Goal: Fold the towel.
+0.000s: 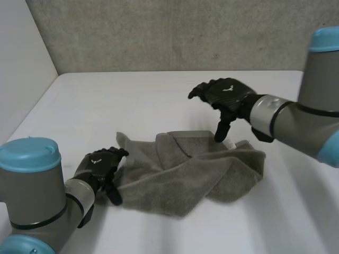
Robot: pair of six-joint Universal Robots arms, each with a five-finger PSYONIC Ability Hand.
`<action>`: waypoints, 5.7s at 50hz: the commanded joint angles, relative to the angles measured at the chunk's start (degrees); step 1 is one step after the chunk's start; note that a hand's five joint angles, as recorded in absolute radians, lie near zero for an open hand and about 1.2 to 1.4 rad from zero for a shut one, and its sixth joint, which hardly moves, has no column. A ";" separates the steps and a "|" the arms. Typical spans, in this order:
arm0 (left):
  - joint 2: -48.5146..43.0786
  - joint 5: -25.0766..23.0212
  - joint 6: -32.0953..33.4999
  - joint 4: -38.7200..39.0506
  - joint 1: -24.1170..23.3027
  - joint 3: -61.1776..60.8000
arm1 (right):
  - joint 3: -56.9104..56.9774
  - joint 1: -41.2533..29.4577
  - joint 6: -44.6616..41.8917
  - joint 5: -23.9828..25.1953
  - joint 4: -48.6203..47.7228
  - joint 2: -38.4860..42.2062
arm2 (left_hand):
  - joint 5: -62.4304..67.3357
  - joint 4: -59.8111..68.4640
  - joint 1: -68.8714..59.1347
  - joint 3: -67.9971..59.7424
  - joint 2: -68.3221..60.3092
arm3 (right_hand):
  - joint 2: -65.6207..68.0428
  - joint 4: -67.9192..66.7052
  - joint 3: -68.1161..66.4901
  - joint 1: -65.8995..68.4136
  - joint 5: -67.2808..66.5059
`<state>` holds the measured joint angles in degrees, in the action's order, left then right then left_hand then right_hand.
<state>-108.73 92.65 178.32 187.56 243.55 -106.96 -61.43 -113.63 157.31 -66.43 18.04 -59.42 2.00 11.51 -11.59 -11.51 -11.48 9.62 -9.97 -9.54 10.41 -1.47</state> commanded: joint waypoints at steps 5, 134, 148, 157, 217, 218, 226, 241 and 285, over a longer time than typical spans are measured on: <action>-0.08 -0.01 0.01 0.26 -0.80 -2.11 | 7.28 -3.71 -7.19 -0.81 1.30 10.97 | 8.80 9.28 -9.21 -9.28 -9.32 | 0.38 -0.03 -0.46 -0.41 1.47; -14.67 -0.80 8.19 4.21 1.93 38.05 | -48.88 16.42 -2.45 0.51 -6.43 -19.60 | 68.00 68.49 -68.41 -68.49 -68.52 | 0.38 -0.03 -0.46 -0.41 1.47; -14.67 -0.45 7.92 3.51 4.30 36.91 | -51.16 16.68 4.93 -0.89 -21.90 -15.73 | 68.00 68.49 -68.41 -68.49 -68.52 | 26.97 -26.63 -27.05 26.19 -25.12; -14.14 -0.45 7.84 3.51 5.88 35.42 | -51.60 16.68 5.02 -0.89 -22.08 -15.03 | 68.00 68.49 -68.41 -68.49 -68.52 | 37.97 -37.63 -38.05 37.19 -36.12; -5.00 -17.33 13.36 11.95 14.58 7.24 | -23.11 16.06 -13.50 3.85 -11.02 -7.03 | 68.00 68.49 -68.41 -68.49 -68.52 | 70.38 -70.03 -70.46 69.59 -68.53; -4.56 -17.41 15.38 11.77 15.28 3.90 | -23.13 16.07 -13.52 3.85 -11.01 -7.03 | 68.00 68.49 -68.41 -68.49 -68.52 | 70.38 -70.03 -70.46 69.59 -68.53; 0.08 -17.42 22.68 11.33 18.71 -7.81 | -31.46 18.70 -19.68 3.06 -8.55 -10.01 | 68.00 68.49 -68.41 -68.49 -68.52 | 70.38 -70.03 -70.46 69.59 -68.53; 30.95 -21.19 23.22 -12.31 18.63 -11.17 | -32.79 28.10 -31.33 4.47 20.61 -29.87 | 68.00 68.49 -68.41 -68.49 -68.52 | 70.38 -70.03 -70.46 69.59 -68.53; -29.52 -14.43 28.23 -2.64 13.53 47.72 | -1.33 11.06 -13.61 -9.15 -31.75 15.21 | -2.00 -1.51 1.59 1.51 1.48 | 0.38 -0.03 -0.46 -0.41 1.47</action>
<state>-138.21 76.78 207.06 184.90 257.56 -59.68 -62.10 -101.64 143.59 -72.74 -13.13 -44.32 10.57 20.02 -19.36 -19.49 -19.32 15.71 -17.32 -16.07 24.28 -8.82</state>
